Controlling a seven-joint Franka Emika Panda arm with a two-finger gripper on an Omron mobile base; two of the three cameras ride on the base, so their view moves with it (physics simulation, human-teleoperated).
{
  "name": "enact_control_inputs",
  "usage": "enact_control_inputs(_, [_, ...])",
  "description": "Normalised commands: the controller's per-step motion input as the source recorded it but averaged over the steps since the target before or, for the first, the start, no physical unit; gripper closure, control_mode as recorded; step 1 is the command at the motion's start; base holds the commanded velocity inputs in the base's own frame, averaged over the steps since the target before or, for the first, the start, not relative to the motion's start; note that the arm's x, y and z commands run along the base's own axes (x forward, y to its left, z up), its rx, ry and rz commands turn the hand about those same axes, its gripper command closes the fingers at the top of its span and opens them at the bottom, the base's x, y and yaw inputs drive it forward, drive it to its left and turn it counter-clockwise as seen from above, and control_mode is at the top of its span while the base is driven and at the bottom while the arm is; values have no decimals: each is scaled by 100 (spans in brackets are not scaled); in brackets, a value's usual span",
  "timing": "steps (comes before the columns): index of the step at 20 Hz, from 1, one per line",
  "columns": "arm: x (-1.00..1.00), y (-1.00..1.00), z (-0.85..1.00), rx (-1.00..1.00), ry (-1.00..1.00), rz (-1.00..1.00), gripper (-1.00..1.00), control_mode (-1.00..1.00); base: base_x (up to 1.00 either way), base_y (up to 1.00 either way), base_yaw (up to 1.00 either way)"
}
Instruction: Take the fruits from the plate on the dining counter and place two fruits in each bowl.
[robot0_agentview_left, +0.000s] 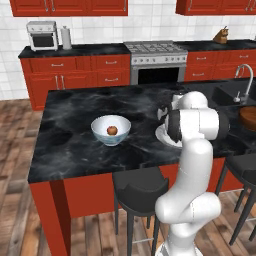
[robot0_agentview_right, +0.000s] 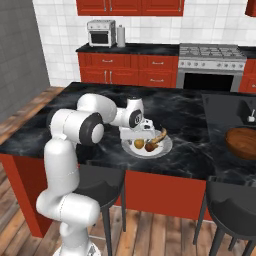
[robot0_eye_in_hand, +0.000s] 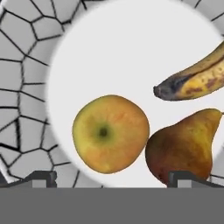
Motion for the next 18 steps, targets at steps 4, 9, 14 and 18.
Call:
enact_control_inputs(4, [23,-1,-17,2,-5,18,-100,-100,0,0,0])
enact_control_inputs(9, [19,0,-13,4,-6,20,-100,-100,0,0,0])
enact_control_inputs(14, [-11,-12,-19,2,-2,18,-100,-100,0,0,0])
enact_control_inputs(18, [-17,-20,-19,0,0,15,-100,-100,0,0,0])
